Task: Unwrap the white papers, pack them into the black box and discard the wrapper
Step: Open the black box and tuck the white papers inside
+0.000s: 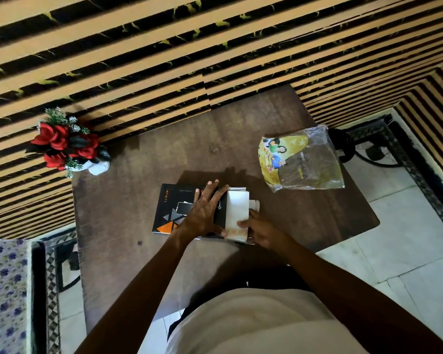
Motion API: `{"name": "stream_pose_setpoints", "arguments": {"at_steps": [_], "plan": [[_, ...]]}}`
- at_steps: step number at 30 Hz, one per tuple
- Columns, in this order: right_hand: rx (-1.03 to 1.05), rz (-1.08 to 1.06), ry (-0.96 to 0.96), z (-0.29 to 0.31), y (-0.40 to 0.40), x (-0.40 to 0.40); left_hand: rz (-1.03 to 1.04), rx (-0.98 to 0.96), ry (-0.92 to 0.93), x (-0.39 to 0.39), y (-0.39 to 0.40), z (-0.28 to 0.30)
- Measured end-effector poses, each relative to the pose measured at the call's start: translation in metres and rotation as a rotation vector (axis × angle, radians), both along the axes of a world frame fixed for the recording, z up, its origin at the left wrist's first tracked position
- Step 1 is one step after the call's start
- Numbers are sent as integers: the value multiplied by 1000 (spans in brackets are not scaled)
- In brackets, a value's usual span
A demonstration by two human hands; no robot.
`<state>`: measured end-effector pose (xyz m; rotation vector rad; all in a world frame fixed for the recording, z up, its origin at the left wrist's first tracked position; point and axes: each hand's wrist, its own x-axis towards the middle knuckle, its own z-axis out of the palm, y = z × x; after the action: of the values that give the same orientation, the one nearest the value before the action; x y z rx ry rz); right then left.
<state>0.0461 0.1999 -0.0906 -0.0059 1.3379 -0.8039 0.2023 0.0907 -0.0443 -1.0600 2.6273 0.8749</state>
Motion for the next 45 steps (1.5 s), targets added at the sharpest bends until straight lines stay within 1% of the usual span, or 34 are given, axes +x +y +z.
{"name": "stream_pose_setpoints", "arguments": {"at_steps": [2,3,5,8,10,11,13,16,18,20,22,23,24,25,26,27,29,31,32,34,36,38,39,41,45], "plan": [[-35,-103,-28,-2,-6,14,7,-11,-9,-2,-1,-1],[-42,-115,-30,-2,-9,22,6,-11,-22,-3,-1,-1],[-23,-55,16,1,-18,31,-9,-7,-52,-4,-1,1],[0,124,169,1,-27,29,-66,-35,-72,6,-1,4],[39,104,234,8,-29,23,-108,-114,-147,22,-3,5],[54,70,228,9,-27,21,-108,-137,-185,30,-3,5],[62,38,217,9,-29,25,-68,-139,-203,41,-2,4],[22,37,190,14,-39,37,-31,-154,-209,41,2,5],[-2,76,193,16,-46,40,2,-144,-221,37,6,6],[-2,98,252,11,-48,29,64,-136,-215,34,9,7],[20,98,252,6,-43,14,132,-118,-208,32,12,7],[21,123,348,0,-37,5,153,-114,-199,31,14,7],[37,189,555,-2,-30,-5,149,-123,-188,27,15,8],[58,247,798,-3,-24,-10,112,-146,-185,22,15,8],[78,323,1001,-5,-17,-15,52,-182,-189,17,15,7],[110,323,1004,-5,-13,-17,-15,-217,-192,10,15,6],[126,288,810,-14,-13,-19,-115,-254,-204,-4,15,5],[111,311,702,-18,-15,-22,-158,-262,-221,-18,15,5],[82,326,686,-19,-15,-24,-146,-254,-215,-23,15,5],[25,278,664,-7,-13,-26,-109,-242,-201,-31,14,6],[30,206,554,0,-10,-28,-112,-245,-211,-36,11,7],[56,189,450,7,-6,-29,-121,-239,-233,-37,9,9],[59,188,427,9,-3,-29,-119,-238,-229,-37,9,9],[50,139,401,6,3,-27,-106,-230,-186,-33,8,8],[-7,67,389,7,4,-22,-68,-212,-21,-20,6,-1]]}}
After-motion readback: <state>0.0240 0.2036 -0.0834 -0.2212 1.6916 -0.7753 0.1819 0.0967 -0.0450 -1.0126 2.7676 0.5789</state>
